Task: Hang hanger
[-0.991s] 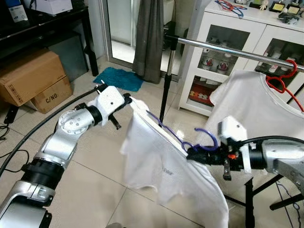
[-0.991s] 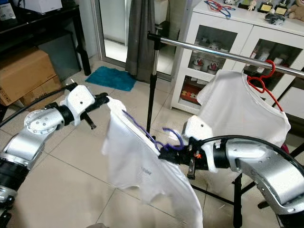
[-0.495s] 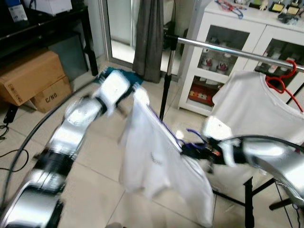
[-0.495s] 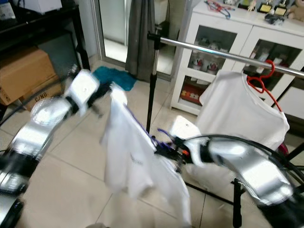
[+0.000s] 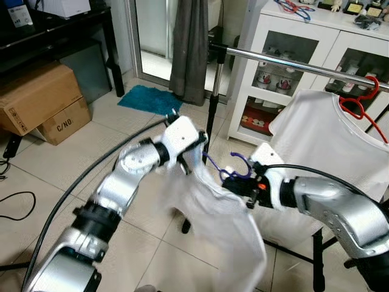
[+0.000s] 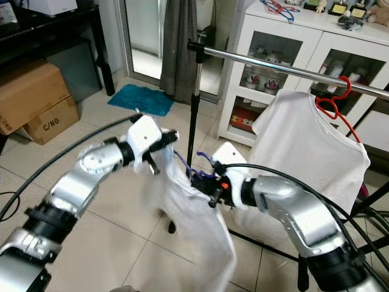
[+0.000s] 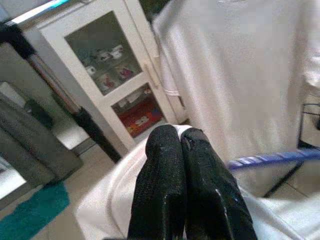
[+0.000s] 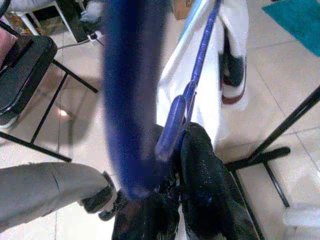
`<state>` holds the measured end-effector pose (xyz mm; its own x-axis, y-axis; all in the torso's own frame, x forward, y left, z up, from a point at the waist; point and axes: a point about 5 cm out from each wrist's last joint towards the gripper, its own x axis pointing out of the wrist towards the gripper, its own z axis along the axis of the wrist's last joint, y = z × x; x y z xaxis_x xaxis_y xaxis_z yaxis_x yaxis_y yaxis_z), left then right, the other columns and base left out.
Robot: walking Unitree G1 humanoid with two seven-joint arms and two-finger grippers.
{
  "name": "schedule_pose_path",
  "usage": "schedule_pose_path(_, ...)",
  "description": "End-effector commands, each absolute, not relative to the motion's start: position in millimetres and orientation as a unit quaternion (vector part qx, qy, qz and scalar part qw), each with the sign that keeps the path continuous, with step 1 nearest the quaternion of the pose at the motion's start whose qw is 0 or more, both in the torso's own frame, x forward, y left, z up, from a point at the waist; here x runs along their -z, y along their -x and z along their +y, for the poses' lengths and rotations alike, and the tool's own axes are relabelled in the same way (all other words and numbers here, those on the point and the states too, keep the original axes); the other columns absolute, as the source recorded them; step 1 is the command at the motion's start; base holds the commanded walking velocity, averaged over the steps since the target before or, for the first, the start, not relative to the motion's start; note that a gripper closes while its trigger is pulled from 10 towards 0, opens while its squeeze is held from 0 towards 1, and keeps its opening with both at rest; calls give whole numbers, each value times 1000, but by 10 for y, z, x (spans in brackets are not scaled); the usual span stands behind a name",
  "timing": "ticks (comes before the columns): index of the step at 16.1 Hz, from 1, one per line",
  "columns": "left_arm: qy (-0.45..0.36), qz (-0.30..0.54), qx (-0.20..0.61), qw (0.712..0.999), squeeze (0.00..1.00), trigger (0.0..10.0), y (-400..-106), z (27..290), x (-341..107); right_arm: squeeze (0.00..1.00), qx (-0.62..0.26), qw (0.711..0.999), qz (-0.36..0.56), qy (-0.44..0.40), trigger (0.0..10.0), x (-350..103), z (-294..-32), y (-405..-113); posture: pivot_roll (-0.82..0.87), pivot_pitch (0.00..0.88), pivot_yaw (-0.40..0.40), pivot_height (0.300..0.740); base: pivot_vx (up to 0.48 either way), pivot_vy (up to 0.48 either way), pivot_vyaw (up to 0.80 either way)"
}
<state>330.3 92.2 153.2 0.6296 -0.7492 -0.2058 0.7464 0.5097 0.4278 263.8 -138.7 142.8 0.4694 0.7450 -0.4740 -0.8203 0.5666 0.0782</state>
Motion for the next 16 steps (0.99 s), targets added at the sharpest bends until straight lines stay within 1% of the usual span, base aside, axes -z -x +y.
schedule_pose_path(1, -242, -13, 461, 854, 0, 0, -3221, 784, -1530, 0, -461, 859, 215, 63, 0, -1522, -1353, -2641, -23, 0, -50, 740, 0, 0, 0)
schedule_pose_path(2, -243, -17, 450, 859, 0, 0, -3204, 796, -1525, 0, -451, 866, 211, 56, 0, -1529, -1357, -2652, -24, 0, -54, 740, 0, 0, 0)
schedule_pose_path(4, -258, -54, 368, 892, 0, 0, -3293, 1027, -1668, 0, -421, 876, 227, 57, 0, -1467, -1482, -2628, -18, 0, -64, 740, 0, 0, 0)
schedule_pose_path(5, -282, -68, 339, 895, 0, 0, -3321, 1133, -1734, 0, -417, 869, 250, 91, 0, -1386, -1545, -2577, -13, 0, -72, 740, 0, 0, 0)
schedule_pose_path(6, -288, -88, 296, 907, 0, 0, -3360, 1285, -1849, 0, -416, 856, 281, 125, 0, -1265, -1605, -2495, -11, 0, -74, 740, 0, 0, 0)
schedule_pose_path(7, -291, -97, 280, 910, 0, 0, -3375, 1342, -1897, 0, -417, 853, 288, 124, 0, -1242, -1613, -2471, -8, 0, -77, 740, 0, 0, 0)
schedule_pose_path(9, -305, -111, 238, 915, 0, 0, -3424, 1530, -2032, 0, -411, 843, 309, 156, 0, -1180, -1681, -2434, -7, 0, -76, 740, 0, 0, 0)
schedule_pose_path(10, -308, -113, 230, 916, 0, 0, -3430, 1572, -2056, 0, -407, 843, 313, 163, 0, -1166, -1710, -2435, -6, 0, -75, 740, 0, 0, 0)
schedule_pose_path(12, -329, -104, 195, 918, 0, 0, -3464, 1772, -2104, 0, -405, 841, 317, 169, 0, -1185, -1779, -2427, -8, 0, -69, 740, 0, 0, 0)
schedule_pose_path(14, -337, -86, 154, 925, 0, 0, -3509, 1990, -2105, 0, -440, 832, 302, 150, 0, -1263, -1791, -2361, -8, 0, -69, 740, 0, 0, 0)
schedule_pose_path(15, -337, -80, 145, 927, 0, 0, -3519, 2059, -2102, 0, -462, 832, 280, 124, 0, -1336, -1770, -2332, -8, 0, -69, 740, 0, 0, 0)
schedule_pose_path(16, -338, -77, 156, 925, 0, 0, -3518, 2056, -2087, 0, -472, 837, 253, 112, 0, -1421, -1757, -2345, -15, 0, -63, 740, 0, 0, 0)
